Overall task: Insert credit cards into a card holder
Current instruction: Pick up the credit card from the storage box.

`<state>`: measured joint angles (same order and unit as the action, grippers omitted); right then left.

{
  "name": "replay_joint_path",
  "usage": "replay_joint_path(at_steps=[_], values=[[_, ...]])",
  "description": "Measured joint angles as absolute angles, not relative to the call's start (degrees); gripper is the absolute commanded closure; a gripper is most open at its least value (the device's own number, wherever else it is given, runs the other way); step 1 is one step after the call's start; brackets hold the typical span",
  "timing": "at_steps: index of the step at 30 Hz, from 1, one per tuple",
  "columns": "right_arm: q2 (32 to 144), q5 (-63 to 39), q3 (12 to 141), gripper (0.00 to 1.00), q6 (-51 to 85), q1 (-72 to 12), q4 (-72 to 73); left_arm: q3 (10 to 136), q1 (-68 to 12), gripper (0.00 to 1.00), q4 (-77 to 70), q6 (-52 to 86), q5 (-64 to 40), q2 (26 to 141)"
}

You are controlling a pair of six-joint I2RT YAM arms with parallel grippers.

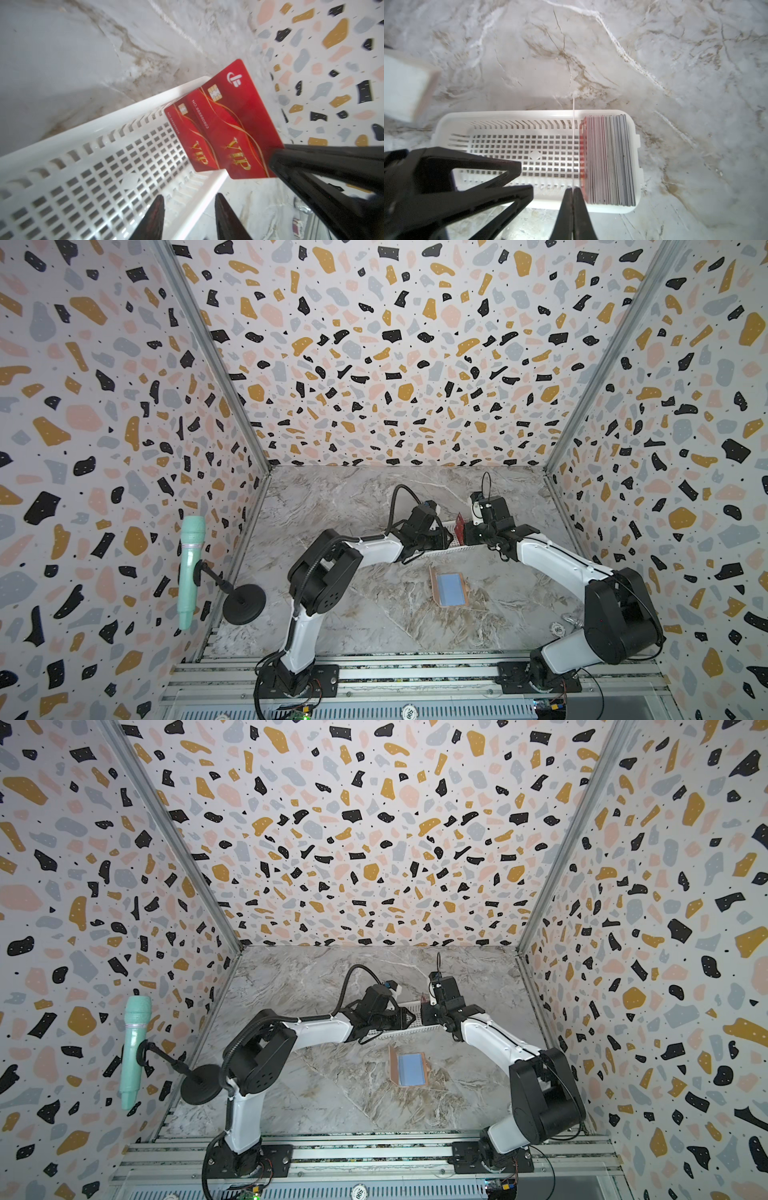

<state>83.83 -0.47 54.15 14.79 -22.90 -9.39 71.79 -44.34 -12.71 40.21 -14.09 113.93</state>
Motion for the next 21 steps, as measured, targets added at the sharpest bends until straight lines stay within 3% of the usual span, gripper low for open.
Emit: replay_joint_path(at_steps=[14,21], values=[[68.71,-9.67,49.36,0.98,21.91,-22.74,-7.86,49.89,-43.68,0.52,-33.85,46.83,-16.69,94.13],[60.80,-16.97,46.61,0.98,27.14,-22.22,-5.52,42.15,-43.16,0.57,-44.56,52.23,-18.00,89.32]])
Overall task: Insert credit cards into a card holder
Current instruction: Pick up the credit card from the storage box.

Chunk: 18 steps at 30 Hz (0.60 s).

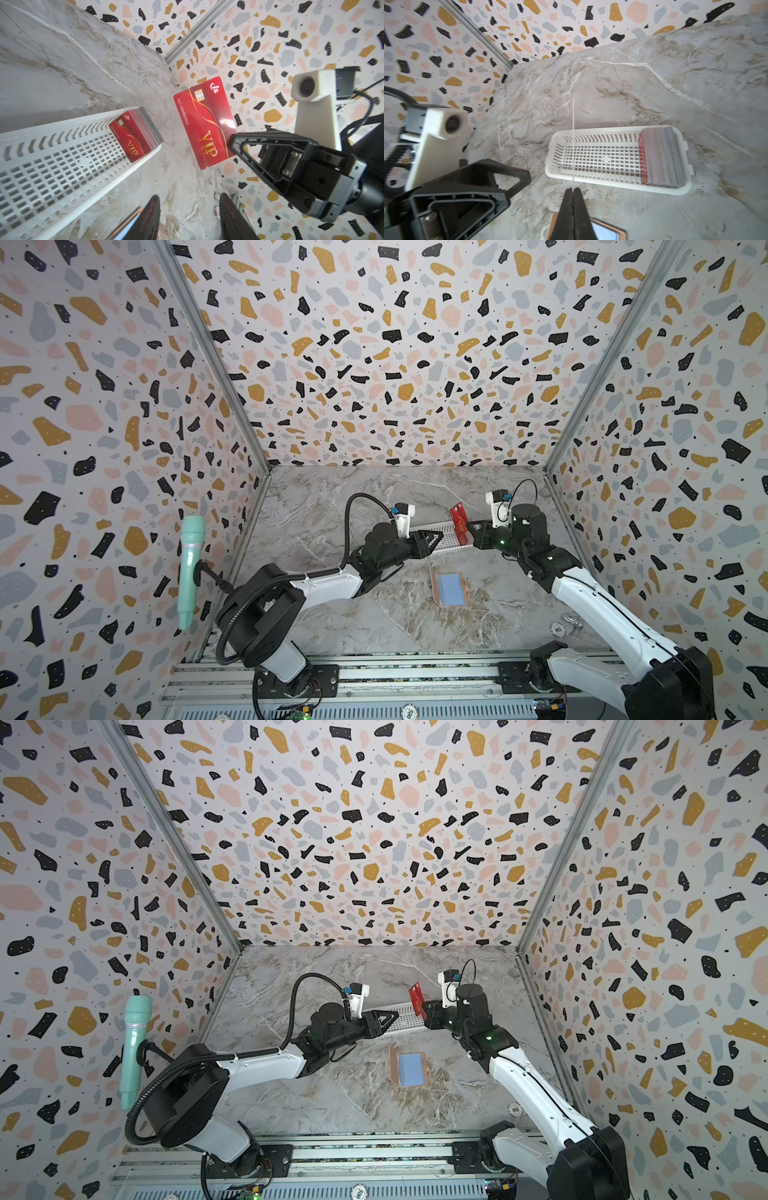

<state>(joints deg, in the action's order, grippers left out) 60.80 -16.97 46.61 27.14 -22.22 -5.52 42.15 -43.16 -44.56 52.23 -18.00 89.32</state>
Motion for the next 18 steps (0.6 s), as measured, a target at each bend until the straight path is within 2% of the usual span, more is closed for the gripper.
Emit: replay_joint_path(at_steps=[3,18], values=[[58.96,-20.18,45.93,0.98,29.61,-21.96,-3.77,39.51,-43.13,0.60,-51.09,55.16,-18.59,88.66],[56.77,-34.72,41.30,0.98,39.11,-21.28,5.50,36.75,-43.13,0.60,-68.99,64.75,-20.95,90.06]])
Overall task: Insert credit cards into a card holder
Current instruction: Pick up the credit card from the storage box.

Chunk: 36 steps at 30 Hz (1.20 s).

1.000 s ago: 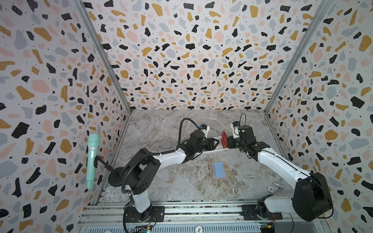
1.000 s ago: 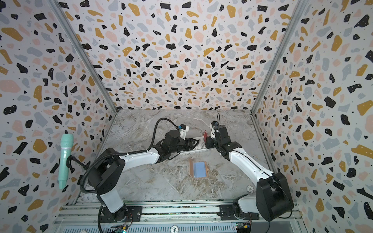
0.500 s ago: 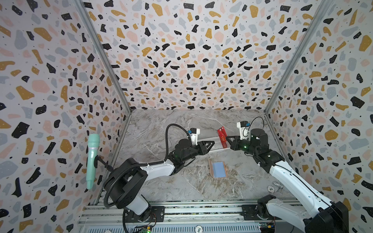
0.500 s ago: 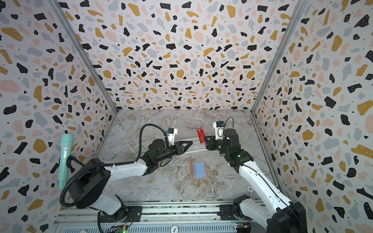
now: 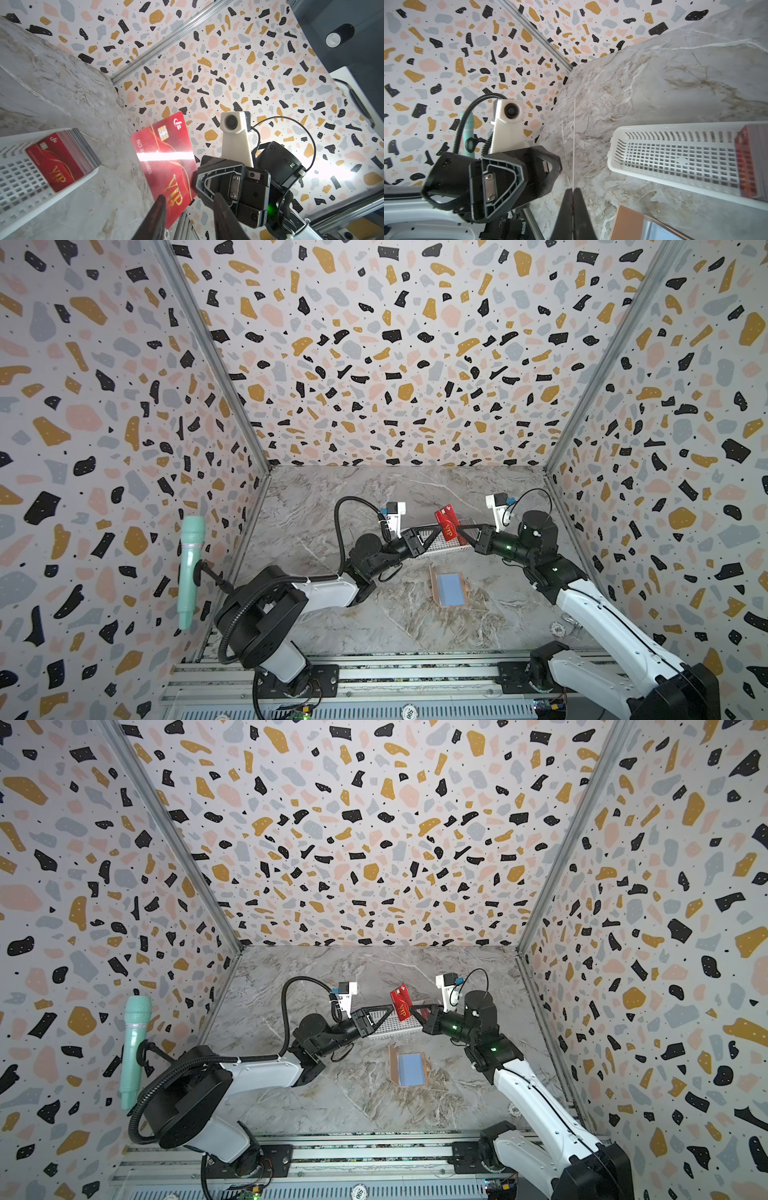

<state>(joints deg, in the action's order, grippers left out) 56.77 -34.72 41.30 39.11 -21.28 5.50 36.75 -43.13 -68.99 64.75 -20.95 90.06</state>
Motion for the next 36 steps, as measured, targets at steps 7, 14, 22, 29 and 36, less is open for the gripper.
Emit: replay_joint_path(at_steps=[7,14,22,29,36], values=[[56.49,-35.88,41.25,0.98,40.07,-21.26,6.94,36.75,-43.13,0.60,-69.95,67.00,-21.87,92.47],[56.49,-37.15,41.25,0.98,41.08,-21.21,7.84,36.77,-43.13,0.62,-73.71,70.00,-22.39,93.56],[57.01,-38.50,40.51,0.97,42.00,-21.21,9.50,36.80,-43.13,0.80,-76.53,72.53,-23.51,94.26],[57.01,-38.20,39.44,0.88,42.65,-21.21,10.07,36.80,-43.11,0.93,-76.12,72.88,-23.55,94.85],[56.38,-35.77,36.97,0.73,41.87,-21.23,7.16,36.82,-43.07,1.00,-75.00,72.23,-23.51,94.85]])
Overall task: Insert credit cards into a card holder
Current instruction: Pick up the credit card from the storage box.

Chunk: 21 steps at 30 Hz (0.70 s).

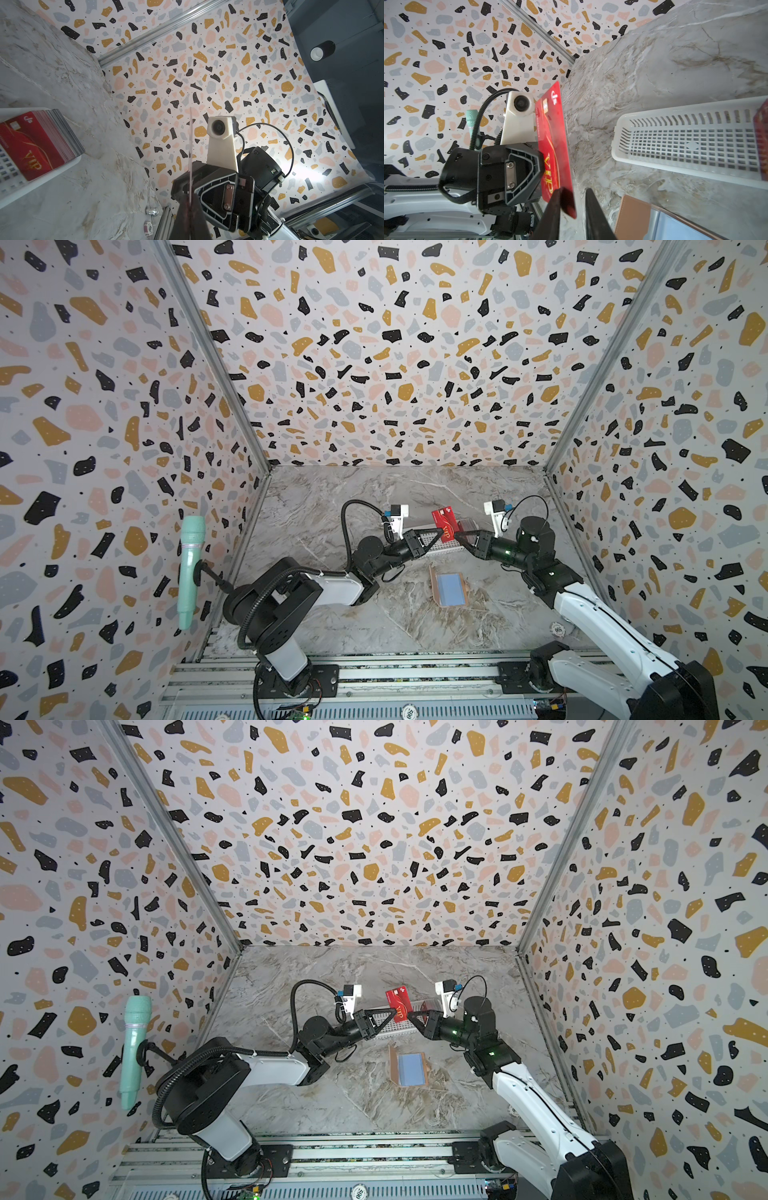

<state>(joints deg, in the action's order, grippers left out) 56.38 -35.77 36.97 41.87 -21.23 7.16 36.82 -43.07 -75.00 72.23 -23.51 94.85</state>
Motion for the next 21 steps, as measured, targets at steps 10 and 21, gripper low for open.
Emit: replay_joint_path(at_steps=[10,21], values=[[51.64,-23.29,33.17,0.74,36.86,-29.32,-2.26,36.69,-42.81,1.00,-62.35,65.08,-23.07,91.33],[61.19,-9.28,27.66,0.57,37.21,-45.23,-2.63,33.34,-42.81,1.00,-50.52,58.65,-21.71,84.90]])
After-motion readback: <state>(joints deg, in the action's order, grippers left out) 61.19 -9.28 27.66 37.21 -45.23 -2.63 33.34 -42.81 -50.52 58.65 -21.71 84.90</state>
